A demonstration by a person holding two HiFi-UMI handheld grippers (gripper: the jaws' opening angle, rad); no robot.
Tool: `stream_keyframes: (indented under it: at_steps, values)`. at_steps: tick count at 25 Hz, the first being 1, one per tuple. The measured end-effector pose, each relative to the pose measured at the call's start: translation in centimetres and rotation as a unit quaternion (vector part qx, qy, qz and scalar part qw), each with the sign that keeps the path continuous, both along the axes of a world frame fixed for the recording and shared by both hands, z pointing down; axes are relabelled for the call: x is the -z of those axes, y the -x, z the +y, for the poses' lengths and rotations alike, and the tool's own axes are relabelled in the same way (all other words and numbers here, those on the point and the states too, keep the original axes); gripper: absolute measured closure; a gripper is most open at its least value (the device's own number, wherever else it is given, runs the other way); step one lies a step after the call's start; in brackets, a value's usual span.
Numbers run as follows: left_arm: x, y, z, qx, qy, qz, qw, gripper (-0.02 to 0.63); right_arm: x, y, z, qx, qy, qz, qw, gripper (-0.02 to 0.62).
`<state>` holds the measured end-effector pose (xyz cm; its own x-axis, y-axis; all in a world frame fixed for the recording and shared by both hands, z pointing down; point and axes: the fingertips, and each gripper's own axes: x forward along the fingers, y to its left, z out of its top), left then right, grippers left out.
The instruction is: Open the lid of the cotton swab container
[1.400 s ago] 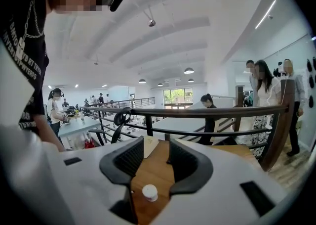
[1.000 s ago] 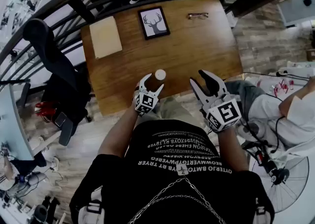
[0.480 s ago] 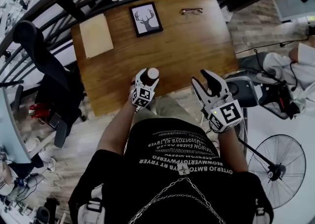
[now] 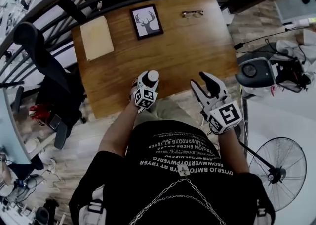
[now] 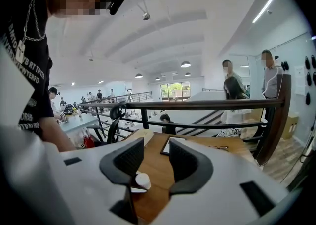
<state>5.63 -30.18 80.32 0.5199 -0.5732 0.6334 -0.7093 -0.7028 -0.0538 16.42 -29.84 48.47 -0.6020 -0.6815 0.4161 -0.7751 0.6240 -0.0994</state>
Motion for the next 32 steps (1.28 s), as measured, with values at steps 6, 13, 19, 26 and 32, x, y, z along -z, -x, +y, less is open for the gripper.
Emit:
stream_keyframes:
  at_steps: [6, 13, 19, 26, 32]
  values:
    - [0.6, -0.1, 0.5, -0.019, -0.004, 0.008, 0.9998, 0.333, 0.1, 0.5, 0.4, 0.006, -0.002, 0.001, 1.0, 0.426]
    - [4.2, 0.1, -0.4, -0.013, 0.002, 0.019, 0.9997, 0.333, 0.5, 0.8, 0.3, 0.003, -0.008, -0.009, 1.0, 0.426]
    - [10.3, 0.8, -1.3, -0.011, -0.025, 0.062, 0.9977, 0.333, 1.3, 1.8, 0.3, 0.004, -0.018, -0.014, 1.0, 0.428]
    - [17.1, 2.9, -1.5, -0.005, -0.043, 0.084, 0.9955, 0.333, 2.2, 3.3, 0.0, 0.005, -0.027, -0.025, 0.999, 0.427]
    - [23.5, 4.7, -1.7, 0.005, -0.056, 0.093, 0.9941, 0.333, 3.8, 5.2, 0.1, 0.011, -0.039, -0.041, 0.998, 0.431]
